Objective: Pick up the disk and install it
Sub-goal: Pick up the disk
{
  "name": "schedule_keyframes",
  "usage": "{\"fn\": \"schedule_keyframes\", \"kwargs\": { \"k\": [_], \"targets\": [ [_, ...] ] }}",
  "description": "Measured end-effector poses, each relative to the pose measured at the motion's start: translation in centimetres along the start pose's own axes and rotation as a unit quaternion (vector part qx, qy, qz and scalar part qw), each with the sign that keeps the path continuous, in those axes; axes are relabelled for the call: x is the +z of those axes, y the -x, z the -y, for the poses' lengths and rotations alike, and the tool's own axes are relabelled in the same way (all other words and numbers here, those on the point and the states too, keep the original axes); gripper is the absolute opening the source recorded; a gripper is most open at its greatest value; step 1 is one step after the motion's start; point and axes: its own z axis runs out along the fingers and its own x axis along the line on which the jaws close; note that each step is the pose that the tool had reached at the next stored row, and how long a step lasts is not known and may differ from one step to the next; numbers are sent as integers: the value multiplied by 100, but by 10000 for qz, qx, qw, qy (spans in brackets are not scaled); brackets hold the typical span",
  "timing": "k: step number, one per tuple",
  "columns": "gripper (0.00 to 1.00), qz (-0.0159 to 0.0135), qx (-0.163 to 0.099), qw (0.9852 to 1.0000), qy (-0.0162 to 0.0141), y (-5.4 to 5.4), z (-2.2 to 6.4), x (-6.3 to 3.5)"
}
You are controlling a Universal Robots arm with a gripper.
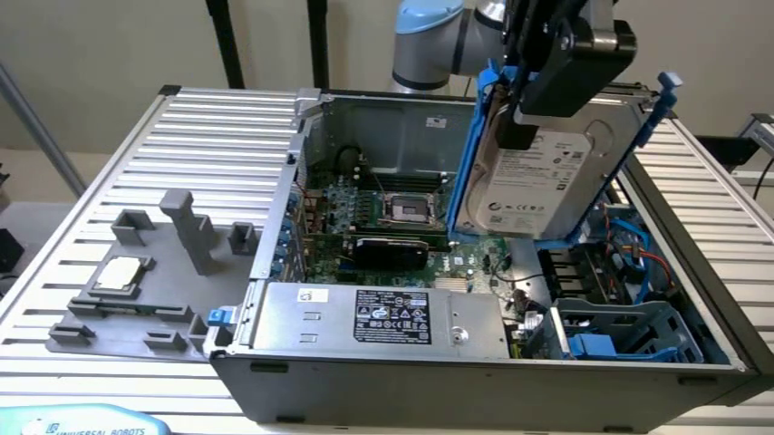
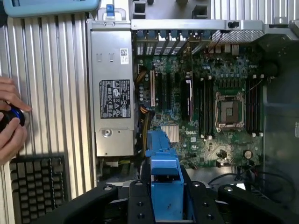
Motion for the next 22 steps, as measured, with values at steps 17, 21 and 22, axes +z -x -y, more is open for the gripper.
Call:
{"fn": "schedule_keyframes", "kwargs": {
  "k": [17, 21, 22],
  "targets": [
    [33, 1, 0, 10000, 0, -336, 836, 53],
    [33, 0, 0, 10000, 0, -408, 990, 77],
    [33, 0, 0, 10000, 0, -420, 1023, 84]
  ]
}}
